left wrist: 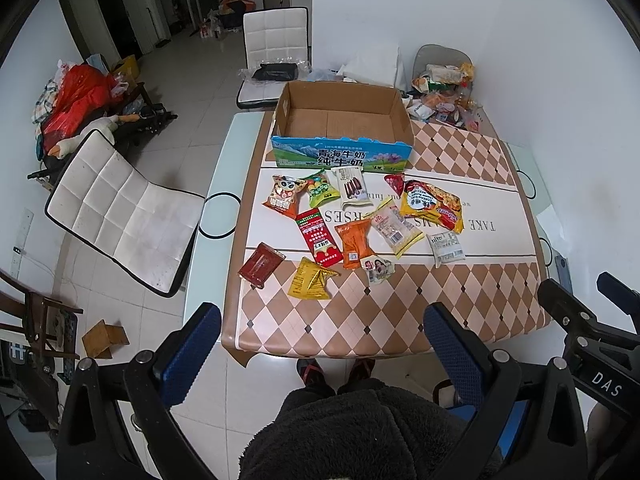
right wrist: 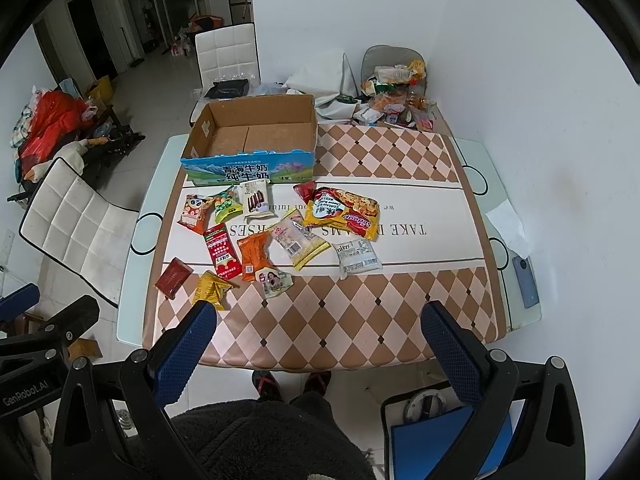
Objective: Organize snacks
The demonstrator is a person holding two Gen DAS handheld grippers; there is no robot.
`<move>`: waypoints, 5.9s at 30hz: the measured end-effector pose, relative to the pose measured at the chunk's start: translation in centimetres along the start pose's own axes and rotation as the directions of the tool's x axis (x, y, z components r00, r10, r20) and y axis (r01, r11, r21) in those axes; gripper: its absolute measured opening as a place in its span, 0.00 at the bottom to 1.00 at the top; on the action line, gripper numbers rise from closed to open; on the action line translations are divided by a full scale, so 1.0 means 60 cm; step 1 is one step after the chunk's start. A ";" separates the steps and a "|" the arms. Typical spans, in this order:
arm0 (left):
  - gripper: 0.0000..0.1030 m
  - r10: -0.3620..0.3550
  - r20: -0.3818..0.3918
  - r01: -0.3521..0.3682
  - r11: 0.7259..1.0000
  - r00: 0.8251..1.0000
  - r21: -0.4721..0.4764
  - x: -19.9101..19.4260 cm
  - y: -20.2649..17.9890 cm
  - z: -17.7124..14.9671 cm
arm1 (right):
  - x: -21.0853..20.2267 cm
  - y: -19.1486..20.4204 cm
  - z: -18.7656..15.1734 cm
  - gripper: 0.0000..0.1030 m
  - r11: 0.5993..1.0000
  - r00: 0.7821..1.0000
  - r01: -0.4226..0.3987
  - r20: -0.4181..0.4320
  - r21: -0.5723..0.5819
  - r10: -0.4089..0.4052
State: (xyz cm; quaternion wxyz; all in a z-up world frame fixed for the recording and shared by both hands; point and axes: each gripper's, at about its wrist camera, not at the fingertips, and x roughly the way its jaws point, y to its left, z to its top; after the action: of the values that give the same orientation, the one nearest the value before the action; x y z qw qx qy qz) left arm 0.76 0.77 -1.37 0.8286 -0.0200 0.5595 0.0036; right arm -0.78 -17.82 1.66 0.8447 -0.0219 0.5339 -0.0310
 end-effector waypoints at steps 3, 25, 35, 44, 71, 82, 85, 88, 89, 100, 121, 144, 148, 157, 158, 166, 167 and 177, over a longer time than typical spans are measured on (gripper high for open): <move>1.00 0.005 0.026 -0.005 1.000 1.000 0.005 0.002 0.002 0.009 | 0.003 -0.002 0.000 1.00 1.000 1.000 0.003 0.006 0.004 -0.003; 1.00 -0.050 -0.198 0.006 0.976 0.979 -0.217 0.351 -0.046 0.125 | 0.464 -0.070 0.169 1.00 0.943 0.974 -0.036 -0.221 -0.330 -0.040; 1.00 -0.080 -0.389 -0.057 0.943 0.918 -0.328 0.541 -0.139 0.130 | 0.737 -0.049 0.242 1.00 0.713 0.921 -0.182 -0.372 -0.678 -0.119; 1.00 -0.069 -0.455 -0.127 0.914 0.888 -0.385 0.626 -0.161 0.126 | 0.898 0.001 0.198 1.00 0.480 0.890 -0.271 -0.407 -0.834 -0.205; 0.67 -0.069 -0.523 -0.138 0.928 0.849 -0.346 0.789 -0.223 0.123 | 0.924 -0.247 0.147 0.98 0.974 0.726 -0.222 -0.660 0.041 0.193; 0.41 0.096 -0.452 -0.170 0.977 0.887 -0.126 0.754 -0.286 0.128 | 0.939 -0.180 0.111 0.87 0.991 0.763 -0.128 -0.643 -0.046 0.069; 0.37 0.107 -0.443 -0.168 0.981 0.890 -0.100 0.746 -0.295 0.115 | 0.921 -0.169 0.078 0.87 0.993 0.777 -0.112 -0.626 -0.028 0.070; 0.36 0.104 -0.431 -0.160 0.982 0.897 -0.097 0.718 -0.305 0.107 | 0.901 -0.189 0.070 0.86 0.993 0.782 -0.116 -0.615 0.010 0.098; 0.36 0.098 -0.425 -0.153 0.983 0.900 -0.098 0.706 -0.303 0.107 | 0.896 -0.192 0.076 0.86 0.992 0.784 -0.121 -0.611 0.023 0.110; 0.36 0.004 -0.218 -0.024 0.996 0.976 -0.089 0.493 -0.201 0.203 | 0.733 -0.198 0.103 0.86 0.947 0.813 -0.268 -0.484 0.179 0.322; 0.36 -0.067 -0.289 0.097 0.991 0.955 0.093 0.633 0.001 0.639 | 0.728 0.094 0.534 0.86 0.954 0.896 -0.238 -0.340 0.180 0.288; 0.39 -0.119 -0.504 0.196 0.975 0.855 0.104 0.863 -0.001 0.673 | 0.998 0.185 0.564 0.86 0.988 0.860 -0.089 -0.490 0.125 0.140; 0.55 -0.112 -0.497 0.186 0.977 0.860 0.101 0.864 0.002 0.670 | 0.996 0.191 0.553 0.87 0.988 0.835 -0.097 -0.532 0.116 0.144; 0.87 -0.109 -0.432 0.175 0.978 0.895 0.117 0.822 0.007 0.665 | 0.951 0.204 0.543 0.94 0.996 0.857 -0.075 -0.508 0.050 0.090; 0.87 -0.119 -0.425 0.183 0.977 0.897 0.112 0.814 0.009 0.664 | 0.940 0.207 0.539 0.95 0.996 0.862 -0.071 -0.500 0.047 0.085; 0.87 -0.101 -0.298 0.149 0.979 0.949 0.142 0.718 0.018 0.627 | 0.838 0.198 0.498 0.95 0.994 0.901 -0.069 -0.422 0.083 0.098; 0.87 -0.099 -0.283 0.144 0.980 0.954 0.141 0.708 0.018 0.622 | 0.824 0.197 0.492 0.95 0.994 0.908 -0.068 -0.407 0.085 0.097; 0.87 -0.031 -0.059 0.037 0.995 0.998 0.092 0.568 0.043 0.550 | 0.651 0.196 0.438 0.95 0.997 0.968 -0.057 -0.242 0.057 0.069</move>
State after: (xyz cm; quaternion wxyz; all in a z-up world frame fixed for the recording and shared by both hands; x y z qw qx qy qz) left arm 44.00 4.02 -20.72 0.8122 0.0091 0.5821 -0.0373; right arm 40.03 -8.97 -23.06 0.7735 0.0201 0.6331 -0.0198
